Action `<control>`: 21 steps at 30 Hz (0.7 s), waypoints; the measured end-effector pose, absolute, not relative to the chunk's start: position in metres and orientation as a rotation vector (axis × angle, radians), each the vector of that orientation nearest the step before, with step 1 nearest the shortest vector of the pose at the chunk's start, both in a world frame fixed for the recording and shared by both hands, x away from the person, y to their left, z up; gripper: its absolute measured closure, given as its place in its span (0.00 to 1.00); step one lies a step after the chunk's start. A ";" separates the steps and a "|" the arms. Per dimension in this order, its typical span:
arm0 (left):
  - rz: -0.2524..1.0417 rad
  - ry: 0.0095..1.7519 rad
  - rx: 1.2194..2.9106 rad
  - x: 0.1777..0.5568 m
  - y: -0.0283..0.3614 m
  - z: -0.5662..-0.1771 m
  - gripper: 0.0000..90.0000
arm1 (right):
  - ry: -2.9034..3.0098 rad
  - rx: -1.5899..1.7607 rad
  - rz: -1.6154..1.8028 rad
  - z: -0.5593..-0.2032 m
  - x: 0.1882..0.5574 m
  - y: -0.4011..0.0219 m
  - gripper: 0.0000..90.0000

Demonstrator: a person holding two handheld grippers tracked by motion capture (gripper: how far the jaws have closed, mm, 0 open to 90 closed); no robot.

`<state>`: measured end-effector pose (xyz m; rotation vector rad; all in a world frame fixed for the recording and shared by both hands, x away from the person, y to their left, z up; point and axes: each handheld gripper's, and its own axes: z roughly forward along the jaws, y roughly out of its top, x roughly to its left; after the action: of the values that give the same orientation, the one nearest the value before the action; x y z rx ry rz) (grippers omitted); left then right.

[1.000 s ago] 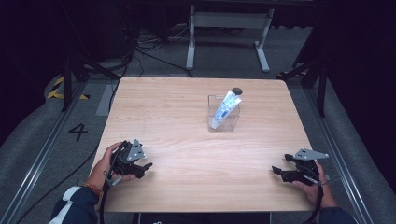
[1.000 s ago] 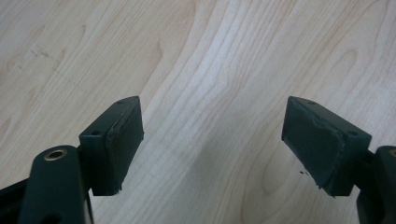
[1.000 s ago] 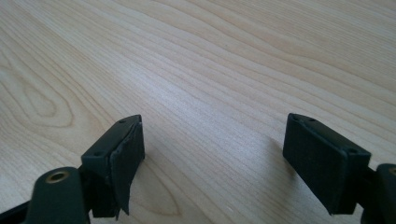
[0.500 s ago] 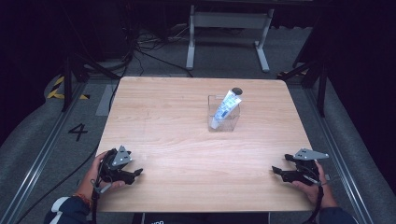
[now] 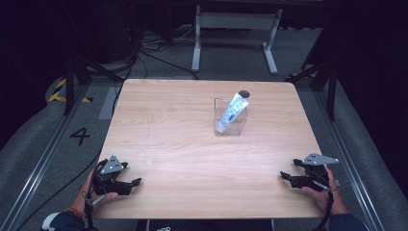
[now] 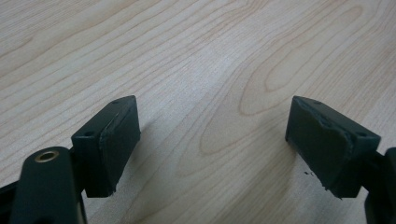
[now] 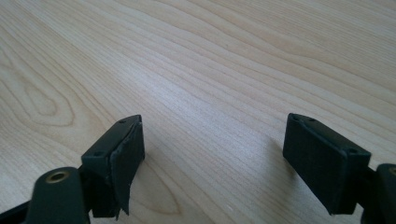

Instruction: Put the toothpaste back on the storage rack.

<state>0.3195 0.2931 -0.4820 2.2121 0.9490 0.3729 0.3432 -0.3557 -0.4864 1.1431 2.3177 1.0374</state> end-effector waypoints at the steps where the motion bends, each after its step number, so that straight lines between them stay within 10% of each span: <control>1: 0.373 0.950 2.212 0.320 0.293 -0.482 0.20 | 2.317 1.143 1.038 -0.486 0.343 -0.356 0.23; 21: 0.388 0.971 2.223 0.321 0.293 -0.481 0.16 | 2.322 1.136 1.040 -0.486 0.344 -0.356 0.23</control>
<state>0.3210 0.2928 -0.4812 2.2228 0.9710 0.3879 0.3439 -0.3560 -0.4864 1.1365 2.3222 1.0401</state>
